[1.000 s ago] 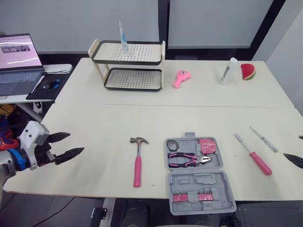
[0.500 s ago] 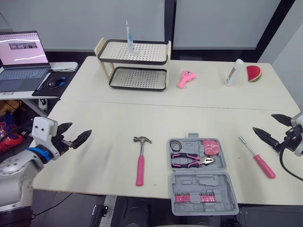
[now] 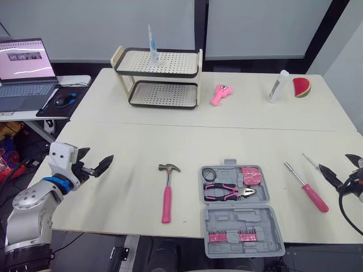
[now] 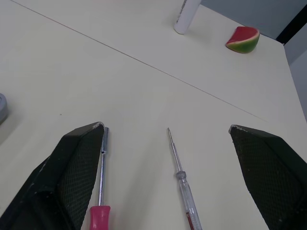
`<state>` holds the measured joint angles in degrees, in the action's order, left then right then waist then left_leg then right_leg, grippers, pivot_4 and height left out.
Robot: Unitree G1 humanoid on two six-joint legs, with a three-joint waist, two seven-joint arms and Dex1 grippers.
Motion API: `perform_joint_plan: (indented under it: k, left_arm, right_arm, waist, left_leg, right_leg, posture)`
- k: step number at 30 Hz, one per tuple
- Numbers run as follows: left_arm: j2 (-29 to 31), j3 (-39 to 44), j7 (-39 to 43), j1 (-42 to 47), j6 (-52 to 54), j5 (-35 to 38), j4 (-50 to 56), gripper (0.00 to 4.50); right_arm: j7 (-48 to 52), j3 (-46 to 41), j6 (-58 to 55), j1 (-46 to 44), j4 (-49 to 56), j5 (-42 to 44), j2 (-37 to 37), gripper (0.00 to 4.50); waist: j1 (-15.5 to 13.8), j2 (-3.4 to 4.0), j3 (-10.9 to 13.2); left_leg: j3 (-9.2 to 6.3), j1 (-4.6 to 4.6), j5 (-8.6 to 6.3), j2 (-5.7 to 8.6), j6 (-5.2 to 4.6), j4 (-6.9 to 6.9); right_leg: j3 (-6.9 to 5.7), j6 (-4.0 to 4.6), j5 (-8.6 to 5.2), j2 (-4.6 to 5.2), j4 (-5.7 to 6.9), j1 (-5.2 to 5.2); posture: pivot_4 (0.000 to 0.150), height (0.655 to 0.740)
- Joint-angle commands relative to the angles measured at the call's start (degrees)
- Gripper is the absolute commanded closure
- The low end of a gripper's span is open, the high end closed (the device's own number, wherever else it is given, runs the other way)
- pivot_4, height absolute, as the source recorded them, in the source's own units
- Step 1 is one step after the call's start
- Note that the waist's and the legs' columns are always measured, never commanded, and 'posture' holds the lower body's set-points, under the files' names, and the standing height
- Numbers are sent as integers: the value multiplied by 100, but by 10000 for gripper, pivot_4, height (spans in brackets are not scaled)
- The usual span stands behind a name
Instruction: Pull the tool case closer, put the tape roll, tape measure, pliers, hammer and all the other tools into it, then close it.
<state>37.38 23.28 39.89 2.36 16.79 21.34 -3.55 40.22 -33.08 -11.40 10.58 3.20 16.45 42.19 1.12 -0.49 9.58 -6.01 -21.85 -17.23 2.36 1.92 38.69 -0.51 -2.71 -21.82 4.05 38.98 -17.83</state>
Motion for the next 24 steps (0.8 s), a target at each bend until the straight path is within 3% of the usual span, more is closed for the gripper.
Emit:
perform_joint_plan:
  k: [1, 13, 24]
  left_arm:
    - [23, 52, 16, -67, -64, 52, 176, 0]
    - [86, 27, 64, -394, 53, 183, 687, 0]
    - [604, -1300, 1499, 1936, 539, 475, 613, 0]
  right_arm:
    - [-3, -61, 42, -119, 143, 84, 94, 499]
    - [180, 127, 64, -415, -188, 33, 327, 499]
    - [204, -533, 153, 516, -91, 95, 297, 499]
  waist:
    - [7, 0, 0]
    - [20, 1, 0]
    - [-69, 8, -3]
  left_leg:
    - [0, 0, 0, 0, 0, 0]
    - [-2, -1, 0, 0, 0, 0]
    - [20, 0, 0, 8, 0, 2]
  right_leg:
    - [0, 0, 0, 0, 0, 0]
    - [-1, 0, 0, 1, -1, 2]
    - [-5, -2, -1, -2, -5, 6]
  posture:
    - [1500, 7400]
    - [1500, 7400]
    - [1500, 7400]
